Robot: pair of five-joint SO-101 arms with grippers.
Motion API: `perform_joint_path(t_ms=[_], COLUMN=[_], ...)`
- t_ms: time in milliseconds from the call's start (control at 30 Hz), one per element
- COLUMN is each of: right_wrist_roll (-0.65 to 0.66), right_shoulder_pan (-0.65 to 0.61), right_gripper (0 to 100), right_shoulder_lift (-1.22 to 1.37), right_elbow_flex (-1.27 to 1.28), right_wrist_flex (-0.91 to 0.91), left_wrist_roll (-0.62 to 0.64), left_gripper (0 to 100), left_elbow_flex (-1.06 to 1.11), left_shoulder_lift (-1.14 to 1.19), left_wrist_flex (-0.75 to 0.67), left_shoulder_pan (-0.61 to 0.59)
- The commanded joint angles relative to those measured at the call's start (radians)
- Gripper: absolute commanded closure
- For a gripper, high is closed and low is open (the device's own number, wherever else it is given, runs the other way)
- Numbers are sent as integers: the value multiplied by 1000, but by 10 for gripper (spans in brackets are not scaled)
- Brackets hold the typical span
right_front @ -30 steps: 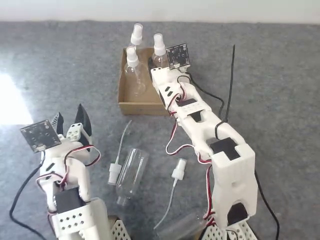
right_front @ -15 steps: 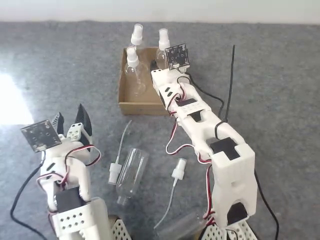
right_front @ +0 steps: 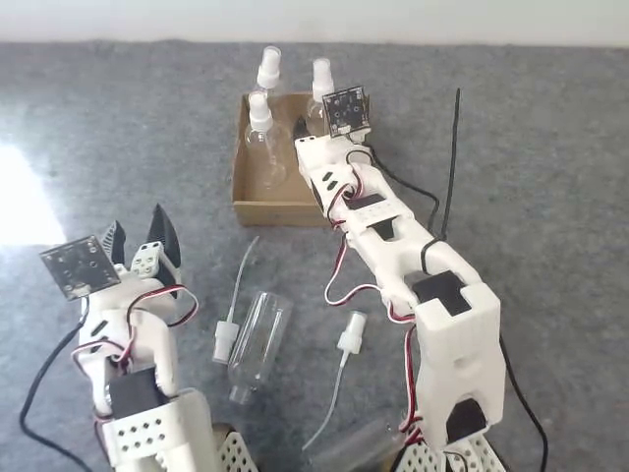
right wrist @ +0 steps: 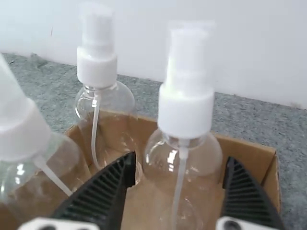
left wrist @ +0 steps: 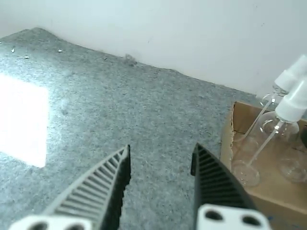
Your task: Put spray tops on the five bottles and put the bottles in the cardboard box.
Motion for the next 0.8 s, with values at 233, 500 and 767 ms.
perform_joint_path(t_ms=[233, 500, 767], right_wrist_roll=[11, 9, 9], right_shoulder_pan=[-5, -24, -22], right_gripper=[745, 744, 745], right_shoulder_lift=[-27, -127, -139], right_elbow_flex=[-54, 43, 71], right_wrist_flex=[13, 13, 13], left_wrist_roll=[-6, -6, -6], left_gripper=[801, 801, 801], left_elbow_flex=[-8, -8, -8], left_shoulder_lift=[-14, -14, -14], left_wrist_flex=[-34, -34, -34], left_shoulder_pan=[-5, -5, -9])
